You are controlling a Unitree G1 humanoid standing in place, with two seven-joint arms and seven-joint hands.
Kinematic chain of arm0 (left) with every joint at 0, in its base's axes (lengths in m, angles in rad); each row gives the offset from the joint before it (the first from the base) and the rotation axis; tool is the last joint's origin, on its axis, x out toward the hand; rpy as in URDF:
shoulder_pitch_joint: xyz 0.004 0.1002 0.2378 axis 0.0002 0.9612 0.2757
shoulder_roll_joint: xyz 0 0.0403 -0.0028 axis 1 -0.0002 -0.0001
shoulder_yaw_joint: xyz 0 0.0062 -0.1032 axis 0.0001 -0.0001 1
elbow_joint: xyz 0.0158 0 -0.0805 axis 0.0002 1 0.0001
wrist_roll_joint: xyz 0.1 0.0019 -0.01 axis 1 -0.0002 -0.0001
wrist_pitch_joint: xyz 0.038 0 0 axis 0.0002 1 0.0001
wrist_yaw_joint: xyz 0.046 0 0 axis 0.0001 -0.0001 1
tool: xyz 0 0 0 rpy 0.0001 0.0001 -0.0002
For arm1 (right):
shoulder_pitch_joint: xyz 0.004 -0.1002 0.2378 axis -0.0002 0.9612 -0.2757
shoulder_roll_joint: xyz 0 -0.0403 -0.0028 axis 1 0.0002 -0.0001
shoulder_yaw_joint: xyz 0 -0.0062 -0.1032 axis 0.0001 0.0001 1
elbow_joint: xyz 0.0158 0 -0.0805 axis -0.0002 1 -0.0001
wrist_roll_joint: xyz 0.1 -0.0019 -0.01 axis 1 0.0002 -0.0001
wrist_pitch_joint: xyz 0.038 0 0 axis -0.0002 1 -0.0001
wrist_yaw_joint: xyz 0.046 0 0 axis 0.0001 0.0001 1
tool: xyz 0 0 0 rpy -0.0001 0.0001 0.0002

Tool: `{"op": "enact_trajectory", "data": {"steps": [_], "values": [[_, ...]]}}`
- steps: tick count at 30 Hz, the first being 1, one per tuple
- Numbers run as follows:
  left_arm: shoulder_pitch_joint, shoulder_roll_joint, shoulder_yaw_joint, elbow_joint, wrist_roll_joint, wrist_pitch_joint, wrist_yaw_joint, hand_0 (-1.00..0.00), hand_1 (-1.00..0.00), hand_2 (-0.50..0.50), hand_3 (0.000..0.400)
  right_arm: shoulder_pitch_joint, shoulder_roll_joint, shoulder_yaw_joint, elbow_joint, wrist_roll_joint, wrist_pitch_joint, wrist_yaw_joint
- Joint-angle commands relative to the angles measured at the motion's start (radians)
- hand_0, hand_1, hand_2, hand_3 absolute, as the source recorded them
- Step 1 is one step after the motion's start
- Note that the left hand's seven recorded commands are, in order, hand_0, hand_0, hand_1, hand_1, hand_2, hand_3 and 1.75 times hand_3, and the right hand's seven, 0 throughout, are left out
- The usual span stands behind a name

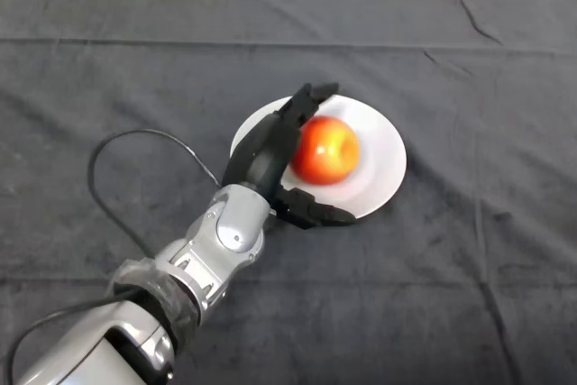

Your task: Move the apple to the plate

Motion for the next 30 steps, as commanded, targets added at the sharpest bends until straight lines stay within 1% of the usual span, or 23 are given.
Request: {"op": "enact_trajectory", "data": {"steps": [1, 9, 15, 20, 26, 30], "values": [[-0.025, 0.025, -0.010, 0.049, -0.003, -0.019, 0.007, 0.00, 0.00, 0.00, 0.000, 0.002, -0.023, -0.0132, 0.012, -0.0019, -0.001, 0.0007], [0.017, 0.100, 0.038, 0.004, -0.006, -0.070, -0.003, 0.00, 0.00, 0.00, 0.000, 0.002, -0.023, -0.0135, 0.013, -0.0023, -0.002, 0.0016], [0.064, 0.184, 0.103, -0.045, -0.015, -0.108, -0.023, 0.00, 0.00, 0.00, 0.000, 0.002, -0.023, -0.0135, 0.013, -0.0026, -0.002, 0.0018], [0.108, 0.256, 0.165, -0.101, -0.026, -0.121, -0.034, 0.00, 0.00, 0.00, 0.000, 0.002, -0.023, -0.0134, 0.013, -0.0030, -0.002, 0.0017], [0.191, 0.355, 0.249, -0.206, -0.043, -0.125, -0.037, 0.00, 0.00, 0.00, 0.000, 0.002, -0.022, -0.0132, 0.011, -0.0034, -0.002, 0.0012], [0.269, 0.427, 0.313, -0.294, -0.058, -0.127, -0.033, 0.00, 0.00, 0.00, 0.000, 0.003, -0.021, -0.0130, 0.010, -0.0038, -0.002, 0.0006]]}}
